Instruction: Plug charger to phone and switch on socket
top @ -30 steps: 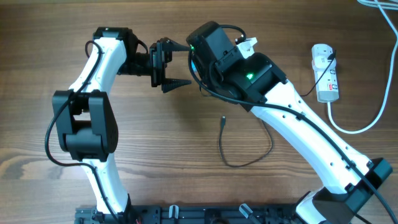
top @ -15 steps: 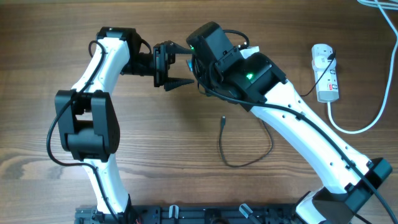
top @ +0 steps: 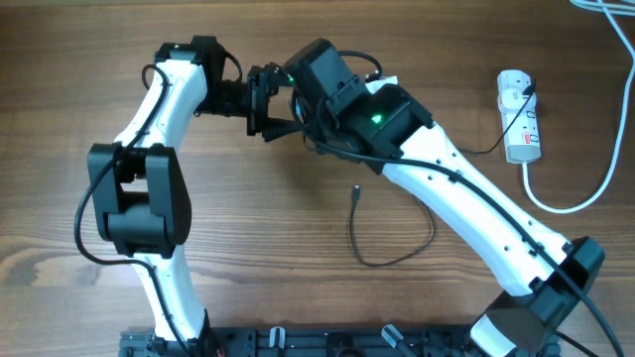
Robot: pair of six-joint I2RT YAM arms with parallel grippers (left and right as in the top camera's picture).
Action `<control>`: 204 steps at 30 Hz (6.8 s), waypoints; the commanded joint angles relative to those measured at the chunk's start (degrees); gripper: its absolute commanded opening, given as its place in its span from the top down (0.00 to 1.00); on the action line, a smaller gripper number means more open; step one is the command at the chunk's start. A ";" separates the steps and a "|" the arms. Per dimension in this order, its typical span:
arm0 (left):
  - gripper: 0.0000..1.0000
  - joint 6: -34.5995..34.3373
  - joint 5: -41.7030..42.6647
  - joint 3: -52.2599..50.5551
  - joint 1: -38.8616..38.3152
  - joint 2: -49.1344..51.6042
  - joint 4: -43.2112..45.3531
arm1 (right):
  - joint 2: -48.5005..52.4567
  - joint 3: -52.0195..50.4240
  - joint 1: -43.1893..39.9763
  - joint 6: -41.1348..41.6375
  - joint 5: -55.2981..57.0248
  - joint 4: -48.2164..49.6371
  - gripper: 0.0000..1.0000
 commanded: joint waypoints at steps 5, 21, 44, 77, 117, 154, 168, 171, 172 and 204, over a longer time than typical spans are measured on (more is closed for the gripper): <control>0.30 -11.23 -2.45 0.90 -0.02 -1.90 6.80 | 0.35 0.59 0.24 1.62 1.22 0.48 0.96; 0.39 -12.90 2.71 0.90 -0.07 -1.90 5.90 | 0.35 0.57 0.24 1.68 2.29 1.77 0.96; 0.78 -14.56 3.06 0.90 -0.07 -1.90 5.92 | 0.35 0.57 0.24 1.57 1.40 2.86 0.95; 0.96 -10.84 -8.20 0.90 1.77 -1.90 10.88 | -6.14 -0.96 -25.86 -68.57 -3.15 -21.16 0.00; 0.96 -9.62 5.40 0.90 1.77 -1.90 12.04 | -5.95 -33.66 -26.77 -72.32 -22.51 1.75 0.15; 0.96 -9.55 5.18 0.90 8.48 -1.90 9.44 | 7.58 -34.07 -9.11 -67.49 -12.04 5.53 0.47; 0.96 -9.35 5.18 0.90 8.48 -1.90 9.79 | 9.90 -31.04 -5.64 -63.76 -10.51 5.20 0.52; 0.96 -9.35 5.18 0.90 8.48 -1.90 9.79 | 10.27 -31.04 -5.40 -61.31 -7.30 5.11 0.49; 0.96 -9.35 5.18 0.90 8.48 -1.90 9.79 | 10.38 -31.04 -5.40 -61.31 -7.37 5.29 0.49; 0.96 -8.26 5.18 0.90 8.48 -1.90 9.77 | 15.34 -31.02 -5.44 -60.67 -10.82 5.16 0.82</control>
